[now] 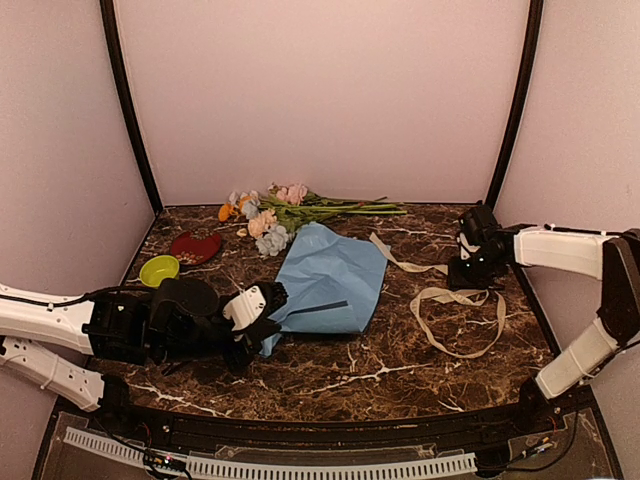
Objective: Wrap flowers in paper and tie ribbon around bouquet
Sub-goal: Pick up the folded wrapping paper from the center of the board, then pass from the left arm to the right
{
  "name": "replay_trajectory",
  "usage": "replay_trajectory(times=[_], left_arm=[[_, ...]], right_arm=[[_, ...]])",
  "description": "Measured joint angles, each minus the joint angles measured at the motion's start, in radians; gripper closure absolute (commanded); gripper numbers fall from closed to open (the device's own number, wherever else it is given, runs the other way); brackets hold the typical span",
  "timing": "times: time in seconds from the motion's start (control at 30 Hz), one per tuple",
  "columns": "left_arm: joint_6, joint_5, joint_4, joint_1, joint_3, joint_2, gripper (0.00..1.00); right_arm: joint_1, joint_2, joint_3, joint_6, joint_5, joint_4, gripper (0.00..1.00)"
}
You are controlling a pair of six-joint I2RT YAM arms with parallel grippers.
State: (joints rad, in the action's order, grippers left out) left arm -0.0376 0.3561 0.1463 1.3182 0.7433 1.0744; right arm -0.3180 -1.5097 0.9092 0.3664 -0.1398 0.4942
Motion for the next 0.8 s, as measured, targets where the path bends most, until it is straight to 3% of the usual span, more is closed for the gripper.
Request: replay_trajectory(times=[0.13, 0.33, 0.47, 0.63, 0.8], left_arm=[[0.023, 0.000, -0.009, -0.006, -0.001, -0.005, 1.00], [0.027, 0.000, -0.011, -0.018, -0.001, -0.005, 1.00], [0.027, 0.000, -0.011, -0.025, -0.001, -0.005, 1.00], [0.027, -0.001, -0.011, -0.029, -0.001, -0.005, 1.00], [0.027, -0.006, -0.011, -0.031, -0.001, -0.004, 1.00]], right_arm=[[-0.132, 0.116, 0.020, -0.100, 0.103, -0.016, 0.55], [-0.437, 0.262, 0.020, -0.214, 0.500, -0.129, 0.61], [-0.494, 0.322, 0.018, -0.218, 0.721, -0.224, 0.57], [-0.566, 0.346, 0.014, -0.211, 0.830, -0.344, 0.59], [-0.627, 0.334, 0.003, -0.212, 0.816, -0.371, 0.66]])
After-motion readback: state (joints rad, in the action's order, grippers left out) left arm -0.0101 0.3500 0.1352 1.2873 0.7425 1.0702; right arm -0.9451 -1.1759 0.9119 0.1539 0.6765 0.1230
